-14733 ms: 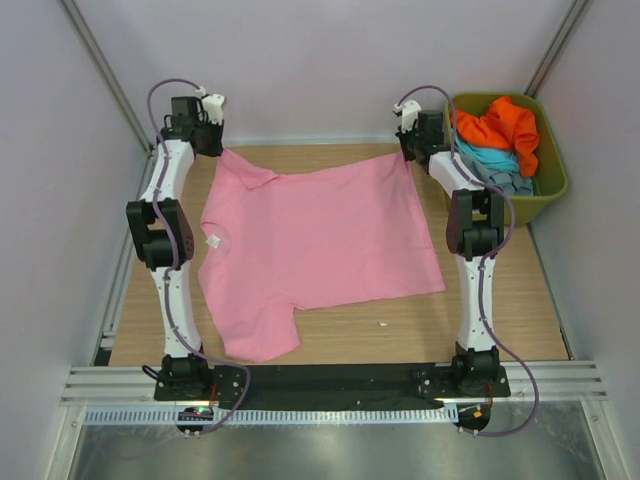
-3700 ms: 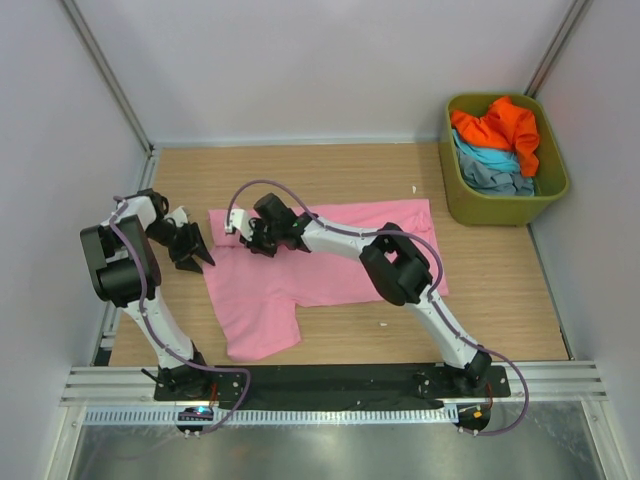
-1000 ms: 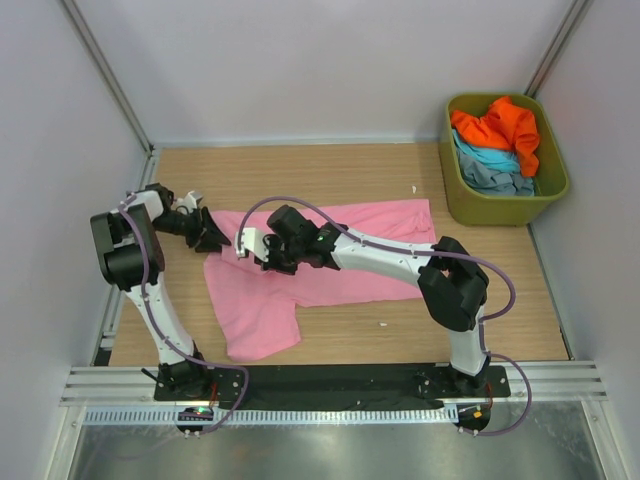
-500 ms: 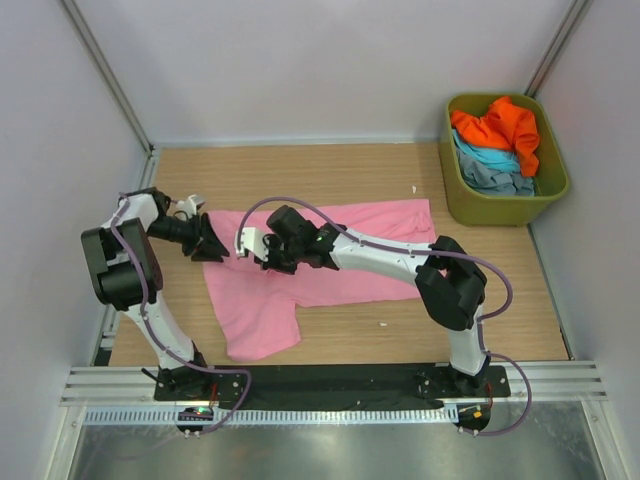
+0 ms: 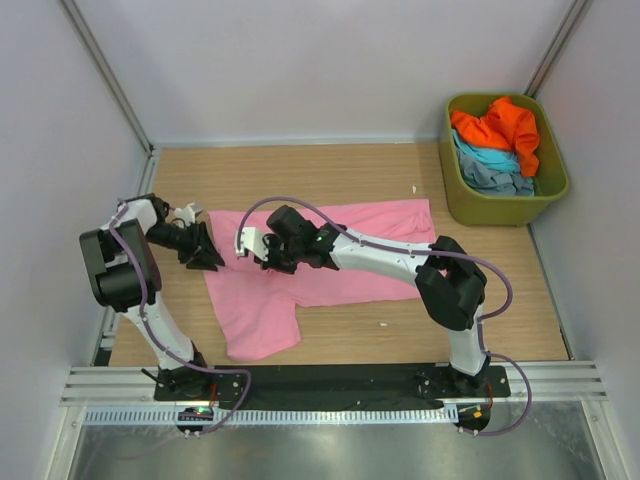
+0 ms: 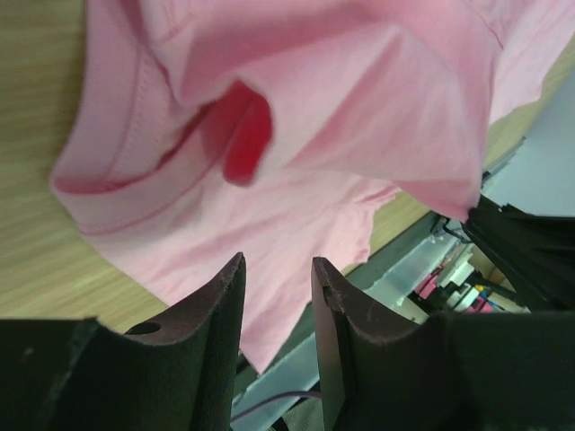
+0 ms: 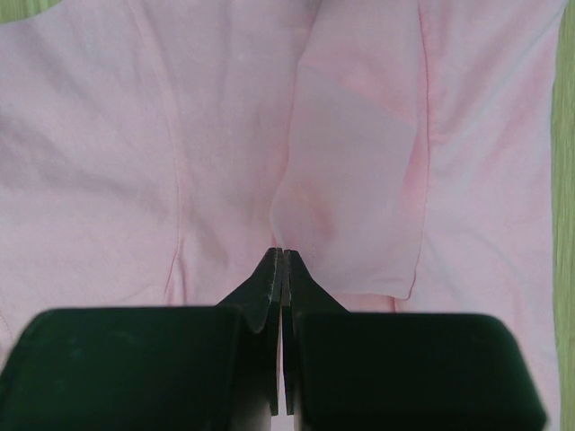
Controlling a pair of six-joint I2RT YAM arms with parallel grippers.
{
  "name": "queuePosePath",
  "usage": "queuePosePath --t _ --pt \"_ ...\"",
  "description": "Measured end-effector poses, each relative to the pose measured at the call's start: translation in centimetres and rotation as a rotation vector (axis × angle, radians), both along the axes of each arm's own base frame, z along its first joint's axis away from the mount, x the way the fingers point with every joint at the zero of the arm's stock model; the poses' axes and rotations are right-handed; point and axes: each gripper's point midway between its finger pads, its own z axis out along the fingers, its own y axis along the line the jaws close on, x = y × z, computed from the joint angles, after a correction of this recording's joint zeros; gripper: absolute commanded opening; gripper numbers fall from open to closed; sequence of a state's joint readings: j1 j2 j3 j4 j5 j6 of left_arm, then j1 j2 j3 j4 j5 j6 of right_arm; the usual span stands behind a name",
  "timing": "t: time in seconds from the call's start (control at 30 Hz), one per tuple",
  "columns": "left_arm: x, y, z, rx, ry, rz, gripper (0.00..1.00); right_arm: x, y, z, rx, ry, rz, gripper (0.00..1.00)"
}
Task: Fold and stack the t-shirts
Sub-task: Fold the tshirt
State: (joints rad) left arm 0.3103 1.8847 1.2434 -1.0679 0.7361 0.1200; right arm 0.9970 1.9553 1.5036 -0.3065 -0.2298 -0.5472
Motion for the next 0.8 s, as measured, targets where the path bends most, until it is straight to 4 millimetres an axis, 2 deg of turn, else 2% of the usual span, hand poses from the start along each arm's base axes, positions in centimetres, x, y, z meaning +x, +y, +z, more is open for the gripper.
queuePosePath --t 0.4,0.8 --pt "2.5 1.0 -3.7 0.029 -0.027 0.015 0.41 0.0 0.0 0.0 0.0 0.0 -0.001 0.01" --pt "5.3 1.1 -2.7 0.004 -0.096 0.058 0.41 0.2 -0.1 0.0 -0.001 -0.002 -0.007 0.01"
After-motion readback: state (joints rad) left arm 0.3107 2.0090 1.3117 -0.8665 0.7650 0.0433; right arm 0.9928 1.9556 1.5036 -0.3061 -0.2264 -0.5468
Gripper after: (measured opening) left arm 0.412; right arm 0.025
